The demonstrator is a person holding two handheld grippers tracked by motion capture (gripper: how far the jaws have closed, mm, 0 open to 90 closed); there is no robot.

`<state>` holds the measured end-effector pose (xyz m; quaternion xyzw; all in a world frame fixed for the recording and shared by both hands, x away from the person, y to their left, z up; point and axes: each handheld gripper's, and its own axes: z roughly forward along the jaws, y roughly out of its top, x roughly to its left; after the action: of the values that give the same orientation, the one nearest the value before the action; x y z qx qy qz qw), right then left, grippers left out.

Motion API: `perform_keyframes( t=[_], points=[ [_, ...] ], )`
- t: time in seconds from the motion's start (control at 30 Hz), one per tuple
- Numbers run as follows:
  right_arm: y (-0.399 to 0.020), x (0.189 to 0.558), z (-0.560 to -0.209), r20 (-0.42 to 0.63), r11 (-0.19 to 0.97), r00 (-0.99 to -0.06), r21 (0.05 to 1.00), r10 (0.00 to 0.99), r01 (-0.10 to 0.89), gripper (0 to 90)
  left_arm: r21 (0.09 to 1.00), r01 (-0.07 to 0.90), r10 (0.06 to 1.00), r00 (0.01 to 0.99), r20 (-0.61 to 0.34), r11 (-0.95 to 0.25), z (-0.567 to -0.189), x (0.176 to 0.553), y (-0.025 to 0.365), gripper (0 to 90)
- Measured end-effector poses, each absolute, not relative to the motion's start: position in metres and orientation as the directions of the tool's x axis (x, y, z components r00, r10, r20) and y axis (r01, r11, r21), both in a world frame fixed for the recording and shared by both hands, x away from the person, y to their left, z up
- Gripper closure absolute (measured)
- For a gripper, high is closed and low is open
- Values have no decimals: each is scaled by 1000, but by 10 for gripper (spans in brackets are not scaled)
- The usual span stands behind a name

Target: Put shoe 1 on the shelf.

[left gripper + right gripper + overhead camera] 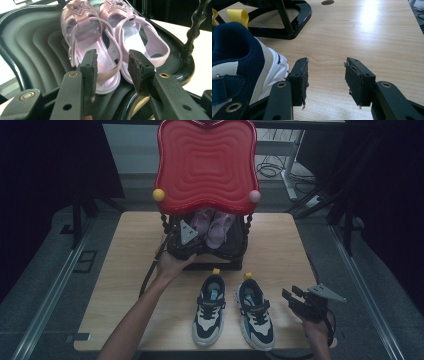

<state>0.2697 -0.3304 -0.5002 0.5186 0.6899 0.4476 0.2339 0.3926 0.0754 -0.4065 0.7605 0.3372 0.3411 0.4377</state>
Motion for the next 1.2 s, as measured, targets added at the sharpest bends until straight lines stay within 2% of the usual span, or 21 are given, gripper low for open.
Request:
perform_keyframes(
  t=[0.1, 0.27, 0.37, 0.93, 1.2],
  points=[
    [-331, 269, -500, 142, 60, -353, 861, 925, 505, 529, 903, 223, 833, 510, 212, -367, -405, 396, 76, 651],
    [-332, 270, -500, 145, 55, -348, 861, 926, 506, 529, 913, 270, 870, 469, 153, -306, -404, 404, 78, 841],
    [-332, 269, -500, 144, 57, -349, 861, 926, 506, 528, 911, 298, 878, 463, 123, -285, -408, 410, 78, 886],
    [-334, 269, -500, 146, 54, -347, 861, 927, 506, 525, 872, 353, 862, 488, 137, -338, -410, 413, 73, 900],
    [-335, 269, -500, 145, 52, -344, 862, 928, 504, 524, 873, 372, 865, 491, 104, -317, -412, 406, 76, 900]
  ],
)
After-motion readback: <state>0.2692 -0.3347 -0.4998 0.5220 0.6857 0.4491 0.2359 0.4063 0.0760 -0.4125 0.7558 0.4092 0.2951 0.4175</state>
